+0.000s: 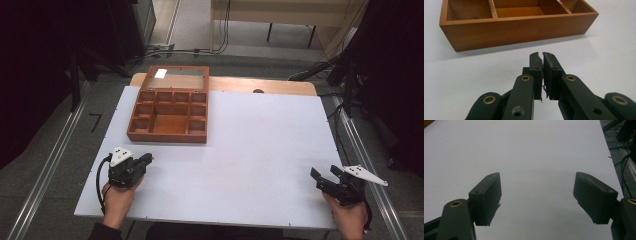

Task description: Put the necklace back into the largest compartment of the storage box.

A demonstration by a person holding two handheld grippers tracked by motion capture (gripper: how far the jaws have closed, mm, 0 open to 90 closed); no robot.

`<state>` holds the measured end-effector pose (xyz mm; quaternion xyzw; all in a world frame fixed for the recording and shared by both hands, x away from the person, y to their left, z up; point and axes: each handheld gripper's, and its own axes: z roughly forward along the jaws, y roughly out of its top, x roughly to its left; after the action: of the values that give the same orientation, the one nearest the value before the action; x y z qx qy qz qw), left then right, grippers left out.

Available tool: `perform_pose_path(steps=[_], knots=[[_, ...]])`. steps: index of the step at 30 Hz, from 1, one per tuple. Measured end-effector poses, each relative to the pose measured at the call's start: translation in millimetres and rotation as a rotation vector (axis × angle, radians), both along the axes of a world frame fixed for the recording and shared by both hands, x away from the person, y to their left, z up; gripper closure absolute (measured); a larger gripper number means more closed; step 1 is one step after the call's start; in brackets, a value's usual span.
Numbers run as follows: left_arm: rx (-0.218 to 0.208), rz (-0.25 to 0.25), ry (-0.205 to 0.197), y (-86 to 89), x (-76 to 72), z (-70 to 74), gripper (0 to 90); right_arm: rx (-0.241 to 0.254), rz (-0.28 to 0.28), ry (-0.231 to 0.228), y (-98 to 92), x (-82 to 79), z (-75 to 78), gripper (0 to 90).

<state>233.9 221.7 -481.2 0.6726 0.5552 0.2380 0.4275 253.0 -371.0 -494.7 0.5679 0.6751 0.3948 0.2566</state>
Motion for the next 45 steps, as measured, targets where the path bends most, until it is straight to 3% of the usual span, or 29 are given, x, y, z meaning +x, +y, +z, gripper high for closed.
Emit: perform_pose_path(steps=[45], knots=[[-0.004,0.025,-0.024,-5.5,24.2,11.0,85.7,-0.011,0.006,0.005,2.7,2.9,-1.1,21.0]])
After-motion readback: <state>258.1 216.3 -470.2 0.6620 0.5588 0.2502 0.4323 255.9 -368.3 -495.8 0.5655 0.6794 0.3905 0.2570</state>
